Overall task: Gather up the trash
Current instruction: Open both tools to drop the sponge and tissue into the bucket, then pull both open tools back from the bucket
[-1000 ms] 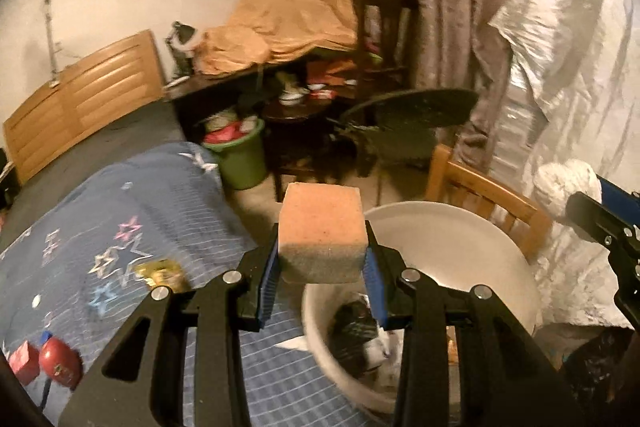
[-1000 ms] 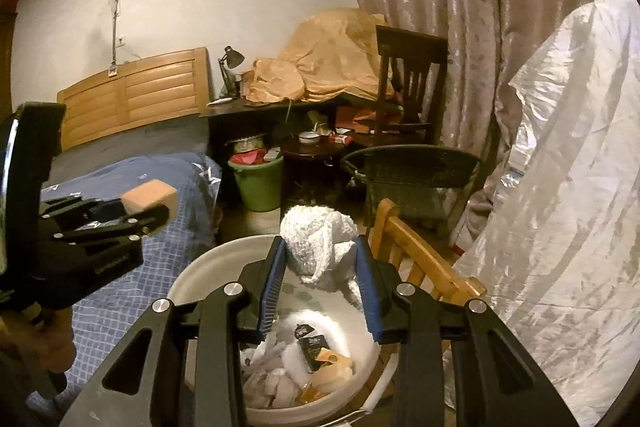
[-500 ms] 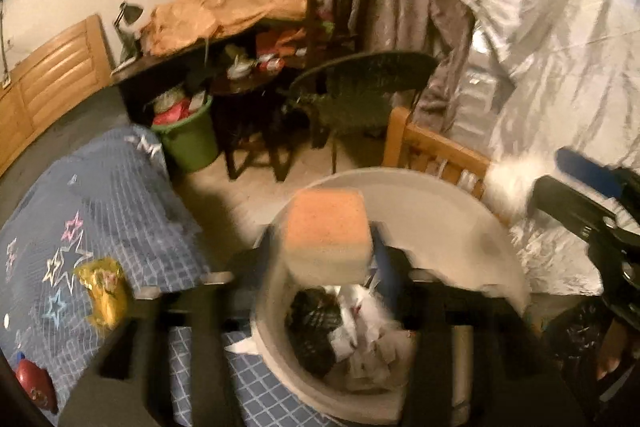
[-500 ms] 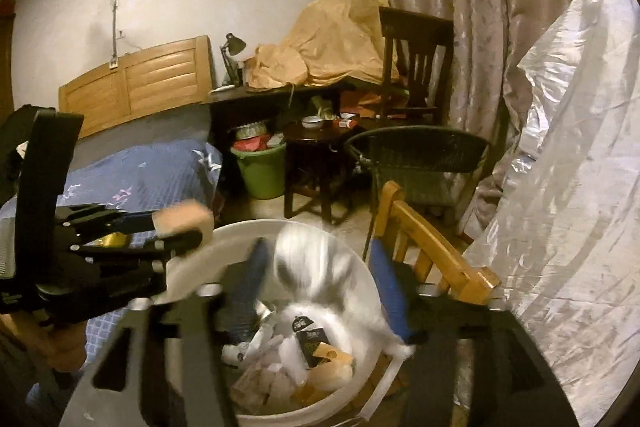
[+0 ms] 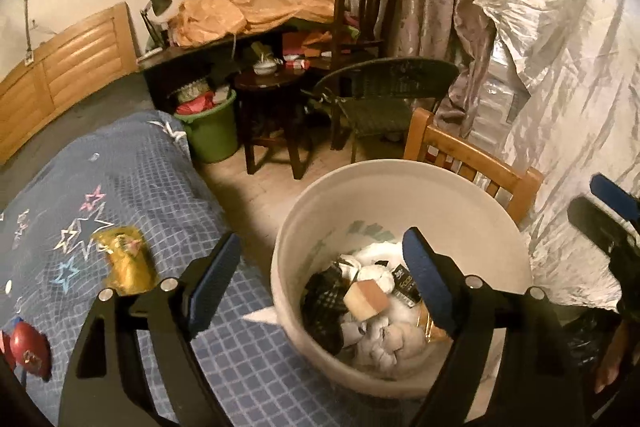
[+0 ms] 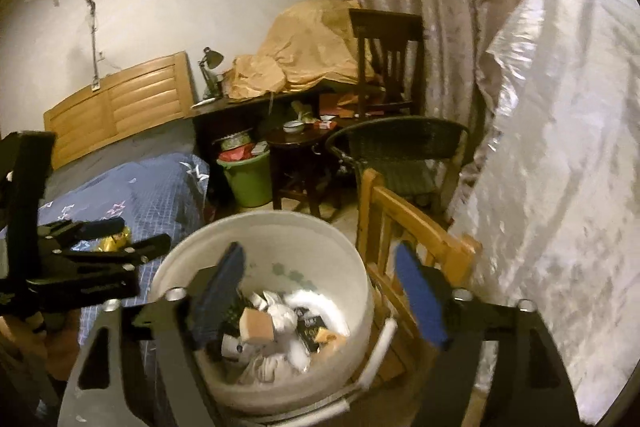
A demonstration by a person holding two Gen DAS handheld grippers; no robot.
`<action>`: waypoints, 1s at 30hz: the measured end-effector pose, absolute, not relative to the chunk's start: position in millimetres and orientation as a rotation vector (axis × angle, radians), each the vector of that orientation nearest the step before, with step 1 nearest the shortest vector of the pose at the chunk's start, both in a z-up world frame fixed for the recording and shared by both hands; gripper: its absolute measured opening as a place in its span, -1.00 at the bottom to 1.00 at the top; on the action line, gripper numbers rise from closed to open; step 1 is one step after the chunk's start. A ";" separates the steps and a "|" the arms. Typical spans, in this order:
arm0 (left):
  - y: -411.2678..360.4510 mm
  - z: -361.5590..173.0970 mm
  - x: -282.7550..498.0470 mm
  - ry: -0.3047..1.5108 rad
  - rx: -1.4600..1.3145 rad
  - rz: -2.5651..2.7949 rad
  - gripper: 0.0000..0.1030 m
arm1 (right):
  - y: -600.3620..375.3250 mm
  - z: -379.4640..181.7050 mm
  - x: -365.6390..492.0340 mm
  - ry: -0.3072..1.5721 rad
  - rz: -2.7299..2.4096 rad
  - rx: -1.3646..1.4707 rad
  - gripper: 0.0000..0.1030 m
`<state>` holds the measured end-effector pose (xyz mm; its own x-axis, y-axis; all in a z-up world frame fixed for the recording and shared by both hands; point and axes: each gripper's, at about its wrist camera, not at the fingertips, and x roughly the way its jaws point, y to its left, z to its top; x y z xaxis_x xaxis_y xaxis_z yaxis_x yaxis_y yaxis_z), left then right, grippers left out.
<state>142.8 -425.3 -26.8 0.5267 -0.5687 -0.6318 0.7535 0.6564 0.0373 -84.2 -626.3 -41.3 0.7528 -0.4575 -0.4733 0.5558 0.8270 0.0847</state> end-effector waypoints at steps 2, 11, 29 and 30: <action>-417.3 -26.1 133.0 0.598 0.327 -0.808 0.70 | -618.0 -47.2 -94.1 0.467 -0.577 0.231 0.76; -387.6 -23.7 95.3 0.556 0.296 -0.911 0.88 | -593.0 -54.1 -138.6 0.435 -0.621 0.274 0.90; -370.8 -23.3 72.2 0.516 0.332 -0.881 0.88 | -575.7 -54.2 -169.6 0.458 -0.660 0.285 0.90; -370.8 -24.1 70.8 0.511 0.341 -0.880 0.88 | -576.1 -53.3 -171.4 0.456 -0.661 0.285 0.90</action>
<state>70.8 -370.8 -24.1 0.5301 -0.6412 -0.5548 0.7995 0.5959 0.0753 -171.4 -576.1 -53.3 0.6965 -0.5229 -0.4914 0.6453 0.7560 0.1102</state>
